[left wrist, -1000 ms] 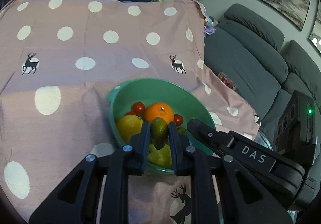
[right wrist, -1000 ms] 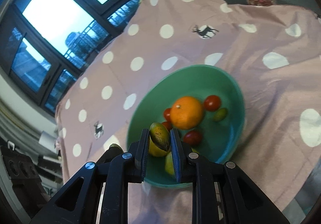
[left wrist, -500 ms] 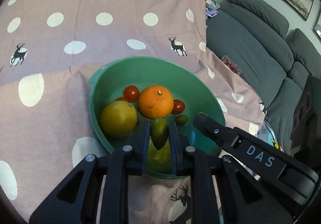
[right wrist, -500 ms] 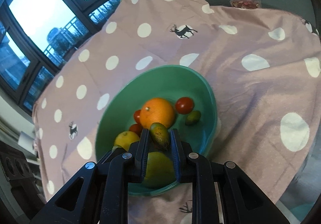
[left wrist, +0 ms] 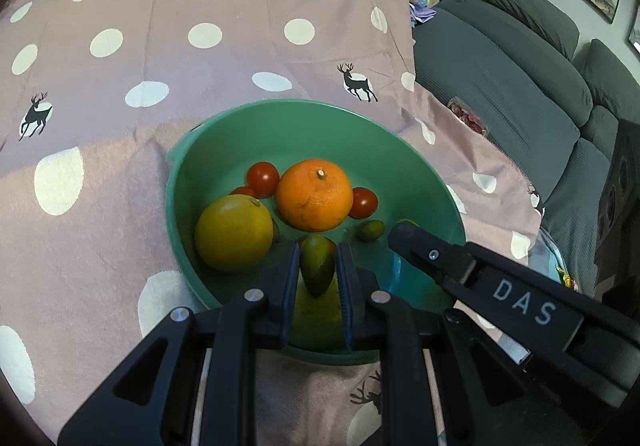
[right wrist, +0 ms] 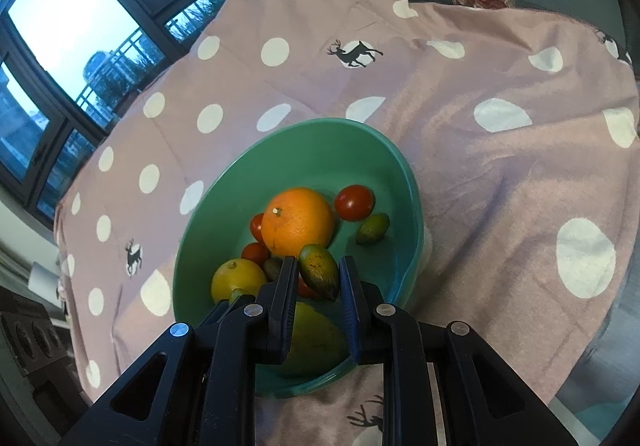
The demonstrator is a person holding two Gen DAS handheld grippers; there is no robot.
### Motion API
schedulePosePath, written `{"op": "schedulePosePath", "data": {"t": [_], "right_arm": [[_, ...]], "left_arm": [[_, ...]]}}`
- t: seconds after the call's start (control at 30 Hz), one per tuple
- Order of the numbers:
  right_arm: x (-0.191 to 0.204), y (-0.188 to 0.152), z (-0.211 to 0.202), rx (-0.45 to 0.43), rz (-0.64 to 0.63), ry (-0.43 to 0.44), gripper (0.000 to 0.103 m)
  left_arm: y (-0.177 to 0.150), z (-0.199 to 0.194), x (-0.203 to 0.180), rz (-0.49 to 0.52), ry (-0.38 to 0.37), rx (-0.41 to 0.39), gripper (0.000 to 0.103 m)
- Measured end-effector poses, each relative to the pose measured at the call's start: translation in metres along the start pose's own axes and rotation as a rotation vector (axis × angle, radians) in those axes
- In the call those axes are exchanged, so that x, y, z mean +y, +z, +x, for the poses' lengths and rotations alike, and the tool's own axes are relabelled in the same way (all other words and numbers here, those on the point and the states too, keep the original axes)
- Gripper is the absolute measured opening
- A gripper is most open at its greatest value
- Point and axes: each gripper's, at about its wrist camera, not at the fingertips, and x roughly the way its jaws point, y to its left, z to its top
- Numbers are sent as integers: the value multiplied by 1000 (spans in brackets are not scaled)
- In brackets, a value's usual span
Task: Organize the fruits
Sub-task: 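Carry both held olives over the green bowl, then open the left gripper, then the right gripper, dropping the olives into the bowl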
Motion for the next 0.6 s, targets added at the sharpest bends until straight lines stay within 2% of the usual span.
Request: {"op": "schedulePosePath", "data": {"t": [0.5,0.53,0.57,0.6], "right_arm": [[4,-2,0,-4,-15,-35,23],[4,-2,0,-4,-14,-34,23],[4,-2,0,-5,-14,-34,23],[4,-2,0,-5,-14,-35,23]], "left_arm": [[-1,0,3,-16,-31,-3,21],[-1,0,2,-11,-31,-3,25],[-1,-1,-1,3,-21,-7,34],[-2,-2,-3,16,-8,-13,37]]}}
